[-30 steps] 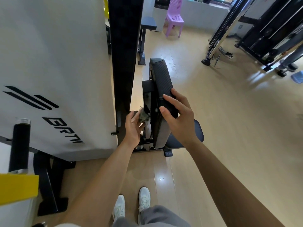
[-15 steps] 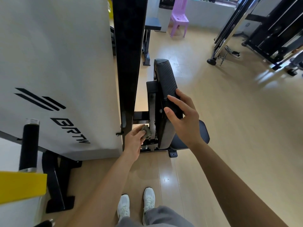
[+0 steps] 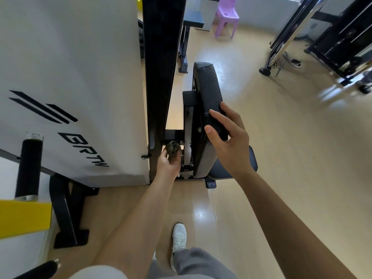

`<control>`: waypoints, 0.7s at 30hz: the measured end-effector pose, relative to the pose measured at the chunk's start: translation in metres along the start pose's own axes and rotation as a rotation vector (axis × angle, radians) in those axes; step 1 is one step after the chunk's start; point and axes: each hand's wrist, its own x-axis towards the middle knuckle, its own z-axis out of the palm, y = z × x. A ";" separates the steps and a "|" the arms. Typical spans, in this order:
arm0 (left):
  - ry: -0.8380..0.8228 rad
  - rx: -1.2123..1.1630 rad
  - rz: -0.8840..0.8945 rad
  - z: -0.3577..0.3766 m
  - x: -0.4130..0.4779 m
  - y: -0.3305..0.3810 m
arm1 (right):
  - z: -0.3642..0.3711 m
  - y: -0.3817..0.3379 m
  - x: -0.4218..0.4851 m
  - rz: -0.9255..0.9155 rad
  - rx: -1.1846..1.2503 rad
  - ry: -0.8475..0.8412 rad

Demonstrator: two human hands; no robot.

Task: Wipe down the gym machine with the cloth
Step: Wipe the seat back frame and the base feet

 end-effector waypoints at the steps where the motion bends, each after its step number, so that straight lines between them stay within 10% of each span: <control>1: 0.079 -0.029 -0.077 0.008 -0.002 0.001 | 0.000 0.000 0.000 0.000 -0.002 -0.001; 14: -0.206 -0.278 -0.180 0.009 -0.034 0.005 | -0.001 -0.003 0.000 0.003 0.004 -0.011; 21: -0.078 -0.234 -0.128 0.002 -0.030 0.002 | -0.001 -0.002 0.000 -0.004 -0.002 -0.005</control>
